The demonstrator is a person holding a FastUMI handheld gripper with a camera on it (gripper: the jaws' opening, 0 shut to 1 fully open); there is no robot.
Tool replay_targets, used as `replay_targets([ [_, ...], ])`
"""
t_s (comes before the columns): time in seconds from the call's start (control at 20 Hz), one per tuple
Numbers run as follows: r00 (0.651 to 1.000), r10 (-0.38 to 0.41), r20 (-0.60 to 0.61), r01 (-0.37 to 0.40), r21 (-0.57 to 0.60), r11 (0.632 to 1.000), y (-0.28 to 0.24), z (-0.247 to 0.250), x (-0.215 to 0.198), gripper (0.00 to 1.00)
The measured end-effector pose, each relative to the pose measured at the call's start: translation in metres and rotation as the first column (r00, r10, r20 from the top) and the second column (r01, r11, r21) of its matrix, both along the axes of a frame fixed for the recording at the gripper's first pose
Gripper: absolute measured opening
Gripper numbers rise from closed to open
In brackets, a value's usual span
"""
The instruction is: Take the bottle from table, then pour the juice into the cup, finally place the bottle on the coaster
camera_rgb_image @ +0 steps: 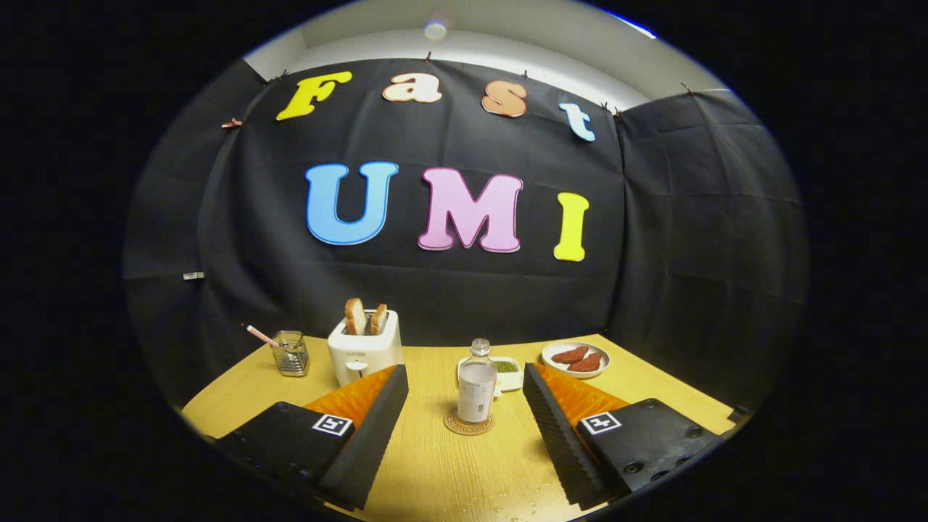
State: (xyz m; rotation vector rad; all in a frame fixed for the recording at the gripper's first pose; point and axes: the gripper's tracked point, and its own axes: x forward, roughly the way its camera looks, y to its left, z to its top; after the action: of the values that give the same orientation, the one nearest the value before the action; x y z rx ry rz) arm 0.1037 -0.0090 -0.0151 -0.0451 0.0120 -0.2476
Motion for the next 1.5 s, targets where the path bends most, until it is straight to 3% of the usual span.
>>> replay_targets([
  [0.25, 0.998, 0.055, 0.033, -0.054, -0.015, 0.998, 0.041, 0.048, -0.054, 0.98],
  [0.55, 0.996, 0.084, 0.012, -0.083, -0.069, 0.994, 0.058, 0.064, -0.093, 0.97],
  [0.95, 0.999, 0.02, 0.041, -0.021, 0.01, 1.0, 0.043, 0.084, -0.081, 0.97],
  [1.5, 0.999, -0.031, -0.013, 0.031, 0.014, 0.999, 0.024, 0.061, -0.092, 0.97],
])
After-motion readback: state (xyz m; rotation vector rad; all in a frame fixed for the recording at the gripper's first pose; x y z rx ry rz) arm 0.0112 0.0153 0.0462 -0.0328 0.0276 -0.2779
